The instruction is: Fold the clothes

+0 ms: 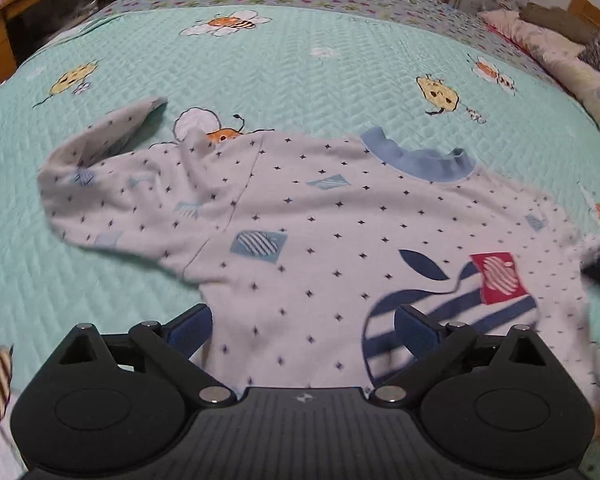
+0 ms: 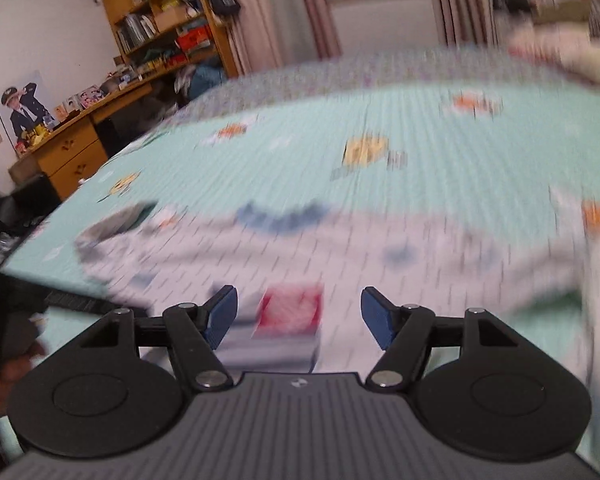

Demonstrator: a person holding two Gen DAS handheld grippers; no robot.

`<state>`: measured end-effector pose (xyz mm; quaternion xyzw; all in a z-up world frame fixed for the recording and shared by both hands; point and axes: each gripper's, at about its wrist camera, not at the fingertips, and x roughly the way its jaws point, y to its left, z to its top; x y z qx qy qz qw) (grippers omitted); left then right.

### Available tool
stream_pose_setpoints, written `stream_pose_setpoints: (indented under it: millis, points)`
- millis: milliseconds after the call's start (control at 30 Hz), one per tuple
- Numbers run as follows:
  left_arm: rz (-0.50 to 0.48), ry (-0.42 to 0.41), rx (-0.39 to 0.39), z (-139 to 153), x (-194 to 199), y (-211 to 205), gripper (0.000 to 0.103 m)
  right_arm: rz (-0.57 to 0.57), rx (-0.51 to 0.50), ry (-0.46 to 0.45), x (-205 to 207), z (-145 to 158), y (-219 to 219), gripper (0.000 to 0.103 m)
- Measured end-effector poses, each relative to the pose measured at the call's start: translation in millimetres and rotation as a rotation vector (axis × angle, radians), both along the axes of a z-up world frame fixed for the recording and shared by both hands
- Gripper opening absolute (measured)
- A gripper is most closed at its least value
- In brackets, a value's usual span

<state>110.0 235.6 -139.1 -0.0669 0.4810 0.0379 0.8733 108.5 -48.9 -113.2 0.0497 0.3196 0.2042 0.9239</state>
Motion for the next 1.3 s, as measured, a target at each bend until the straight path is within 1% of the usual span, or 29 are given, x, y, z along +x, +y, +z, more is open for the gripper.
stream_pose_setpoints:
  millis: [33,67,133,167,233,300,367,400,433,467,533,567,633,667,700,733,767,800,867,967,1000,1067,1133,1200,1300]
  points:
    - [-0.009,-0.009,0.011,-5.4,1.2,-0.3,0.098,0.006,-0.030,-0.039,12.6,-1.8,2.7,0.070]
    - [-0.022,-0.019,0.023,-11.7,1.3,-1.1,0.098,0.028,-0.090,-0.074,25.3,-4.2,8.3,0.070]
    - [-0.054,-0.037,0.057,-22.2,1.0,-4.2,0.102,0.108,-0.214,-0.130,49.5,-10.2,20.2,0.070]
    - [-0.072,-0.045,0.078,-26.6,0.7,-6.4,0.102,0.146,-0.258,-0.143,62.0,-13.5,25.6,0.070]
    - [-0.108,-0.063,0.107,-29.5,0.4,-8.9,0.102,0.197,-0.284,-0.136,86.8,-17.4,32.0,0.070]
    - [-0.126,-0.066,0.083,-25.6,2.9,-4.9,0.102,0.248,-0.256,-0.110,111.9,-19.5,34.3,0.070]
    - [-0.138,-0.064,0.040,-21.0,2.8,3.0,0.101,0.302,-0.258,-0.073,135.9,-23.4,36.8,0.070]
    - [-0.140,-0.060,0.023,-17.7,2.1,7.2,0.095,0.329,-0.262,-0.049,146.4,-26.1,36.6,0.070]
    - [-0.149,-0.082,0.013,-9.1,-2.1,11.3,0.092,0.355,-0.259,-0.020,153.8,-30.0,34.5,0.070]
    - [-0.158,-0.105,0.002,-0.4,-6.5,15.4,0.091,0.369,-0.256,-0.004,160.0,-33.0,31.0,0.070]
    - [-0.182,-0.208,-0.029,21.6,-16.9,24.6,0.097,0.393,-0.234,0.021,167.3,-37.6,22.9,0.070]
    - [-0.179,-0.254,-0.059,30.6,-18.8,30.7,0.102,0.408,-0.220,0.044,170.1,-41.0,18.6,0.070]
    - [-0.180,-0.346,-0.140,40.4,-13.7,43.7,0.102,0.437,-0.212,0.080,174.7,-47.7,11.8,0.070]
    - [-0.190,-0.392,-0.182,41.4,-7.5,50.3,0.102,0.452,-0.216,0.101,176.9,-51.6,10.6,0.073]
    - [-0.213,-0.425,-0.213,41.6,3.6,53.9,0.102,0.473,-0.209,0.126,178.9,-55.0,8.8,0.079]
    - [-0.235,-0.455,-0.240,41.9,15.1,57.2,0.102,0.502,-0.197,0.131,179.2,-56.8,7.7,0.082]
    - [-0.250,-0.434,-0.214,41.1,33.4,54.3,0.102,0.531,-0.191,0.127,178.5,-57.4,7.2,0.086]
    - [-0.267,-0.414,-0.186,40.2,51.5,51.3,0.102,0.548,-0.194,0.129,179.6,-58.4,9.2,0.088]
    - [-0.369,-0.396,-0.036,34.7,82.5,35.5,0.102,0.567,-0.186,0.130,181.4,-58.8,10.6,0.088]
    - [-0.507,-0.367,0.180,17.5,118.7,11.0,0.102,0.597,-0.159,0.118,184.4,-58.7,9.2,0.088]
    - [-0.547,-0.344,0.201,11.6,128.0,4.6,0.102,0.606,-0.149,0.105,184.6,-59.3,8.6,0.088]
    - [-0.652,-0.300,0.199,-1.9,143.4,-2.5,0.101,0.624,-0.130,0.079,184.6,-61.2,6.4,0.088]
    - [-0.693,-0.254,0.194,-12.3,154.5,-6.9,0.097,0.640,-0.107,0.068,185.2,-62.4,2.8,0.088]
    - [-0.739,-0.217,0.176,-20.2,163.1,-9.1,0.096,0.654,-0.079,0.073,186.7,-62.4,-1.0,0.086]
    - [-0.791,-0.173,0.122,-25.0,169.6,-9.8,0.095,0.683,-0.069,0.093,186.4,-61.0,-0.2,0.082]
